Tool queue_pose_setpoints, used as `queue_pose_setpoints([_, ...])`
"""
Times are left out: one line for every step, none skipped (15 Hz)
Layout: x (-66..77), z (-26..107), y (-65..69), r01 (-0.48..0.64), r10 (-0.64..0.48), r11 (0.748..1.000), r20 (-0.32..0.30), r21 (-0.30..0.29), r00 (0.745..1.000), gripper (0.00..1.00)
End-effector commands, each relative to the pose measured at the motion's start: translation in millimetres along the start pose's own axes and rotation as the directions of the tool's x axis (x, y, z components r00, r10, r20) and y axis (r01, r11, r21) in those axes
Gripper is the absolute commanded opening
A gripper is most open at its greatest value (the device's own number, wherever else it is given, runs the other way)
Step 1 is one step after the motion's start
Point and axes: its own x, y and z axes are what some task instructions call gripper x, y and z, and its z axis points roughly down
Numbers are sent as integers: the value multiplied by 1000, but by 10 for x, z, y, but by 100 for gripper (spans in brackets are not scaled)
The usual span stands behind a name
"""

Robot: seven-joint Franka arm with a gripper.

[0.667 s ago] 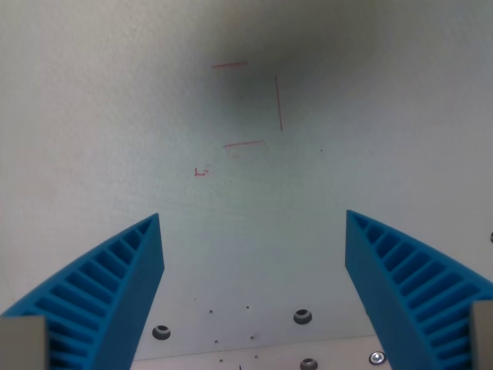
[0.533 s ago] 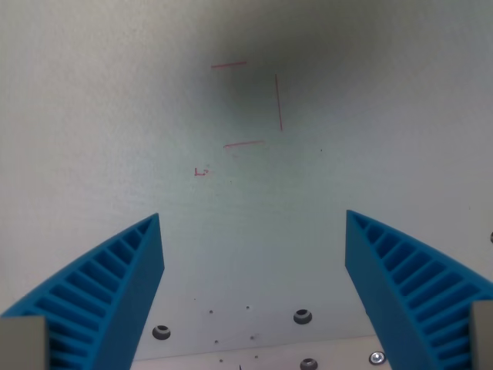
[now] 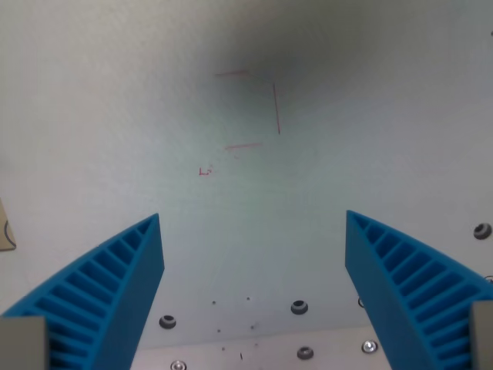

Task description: Move in gripper negative z

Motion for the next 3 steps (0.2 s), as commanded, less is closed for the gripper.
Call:
queue_pose_setpoints([-38, -193, -3, 0, 0, 1000, 16, -1, 1000, 100])
queue_pose_setpoints([-38, -243, -3, 0, 0, 1000, 16, -1, 1000, 100])
queue_pose_setpoints([-37, -293, -3, 0, 0, 1000, 16, -1, 1000, 100])
